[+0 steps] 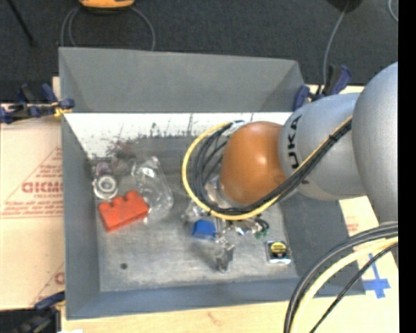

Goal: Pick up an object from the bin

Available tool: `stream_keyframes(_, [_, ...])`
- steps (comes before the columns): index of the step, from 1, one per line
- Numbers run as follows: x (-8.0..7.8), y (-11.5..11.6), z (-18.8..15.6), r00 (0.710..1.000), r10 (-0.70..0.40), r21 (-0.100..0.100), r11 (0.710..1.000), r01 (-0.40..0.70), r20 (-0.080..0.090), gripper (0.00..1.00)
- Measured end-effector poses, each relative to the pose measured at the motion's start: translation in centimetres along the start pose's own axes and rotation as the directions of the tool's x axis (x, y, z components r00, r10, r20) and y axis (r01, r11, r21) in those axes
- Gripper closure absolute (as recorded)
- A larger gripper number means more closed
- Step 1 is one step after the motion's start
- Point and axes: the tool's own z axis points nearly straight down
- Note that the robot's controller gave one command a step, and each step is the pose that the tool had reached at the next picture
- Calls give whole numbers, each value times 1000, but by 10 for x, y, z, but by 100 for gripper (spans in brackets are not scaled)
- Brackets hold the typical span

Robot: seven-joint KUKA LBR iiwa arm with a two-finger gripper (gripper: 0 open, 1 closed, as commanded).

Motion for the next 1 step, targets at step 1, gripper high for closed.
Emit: stream_keyframes(1, [-7, -65, 0, 984, -178, 2, 984, 178, -1, 0])
